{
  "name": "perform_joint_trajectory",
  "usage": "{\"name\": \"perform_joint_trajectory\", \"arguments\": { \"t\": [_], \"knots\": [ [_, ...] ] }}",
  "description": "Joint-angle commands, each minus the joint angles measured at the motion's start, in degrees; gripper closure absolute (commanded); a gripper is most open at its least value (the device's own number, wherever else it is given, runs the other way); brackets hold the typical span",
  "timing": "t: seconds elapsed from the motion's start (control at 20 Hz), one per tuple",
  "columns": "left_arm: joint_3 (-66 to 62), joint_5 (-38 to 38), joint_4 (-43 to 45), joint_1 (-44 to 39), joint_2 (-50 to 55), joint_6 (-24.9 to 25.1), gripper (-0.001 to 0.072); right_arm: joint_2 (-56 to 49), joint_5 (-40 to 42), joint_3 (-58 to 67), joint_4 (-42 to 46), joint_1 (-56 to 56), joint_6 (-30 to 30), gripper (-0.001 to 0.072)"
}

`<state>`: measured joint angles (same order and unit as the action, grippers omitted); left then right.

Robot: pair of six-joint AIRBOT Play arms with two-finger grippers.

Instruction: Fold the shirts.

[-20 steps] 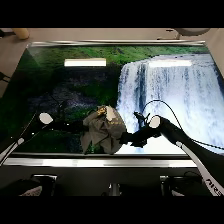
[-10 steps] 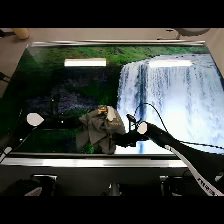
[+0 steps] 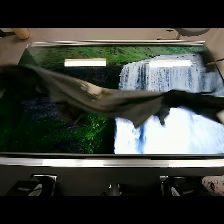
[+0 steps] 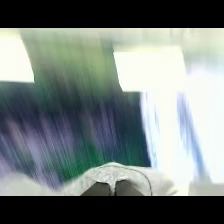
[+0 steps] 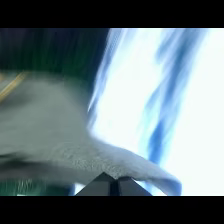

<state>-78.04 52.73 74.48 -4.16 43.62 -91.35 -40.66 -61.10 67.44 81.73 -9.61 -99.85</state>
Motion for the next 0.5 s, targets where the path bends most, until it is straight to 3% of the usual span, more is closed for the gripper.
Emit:
{"name": "perform_joint_trajectory", "arguments": {
  "t": [0.0,0.1,0.25,0.35,0.45],
  "knots": [
    [-13.9,-0.3,4.4,3.8,-6.8,-2.8,0.0680,13.2,1.6,8.9,6.4,6.6,-0.5,0.0695],
    [-14.3,1.2,5.2,3.8,-9.3,-2.8,0.0680,16.3,2.1,9.2,7.8,6.6,-1.9,0.0694],
    [-14.2,9.6,9.3,3.8,-9.7,-2.8,0.0680,16.1,0.2,9.2,10.0,6.6,-4.0,0.0694],
    [-12.0,9.7,9.6,3.8,-9.7,-2.8,0.0680,13.2,-7.6,9.2,9.8,6.6,-4.1,0.0694],
    [-9.6,4.9,9.6,3.8,-9.0,-2.7,0.0680,8.1,-19.9,9.0,9.9,6.6,-4.0,0.0693]
  ]
}}
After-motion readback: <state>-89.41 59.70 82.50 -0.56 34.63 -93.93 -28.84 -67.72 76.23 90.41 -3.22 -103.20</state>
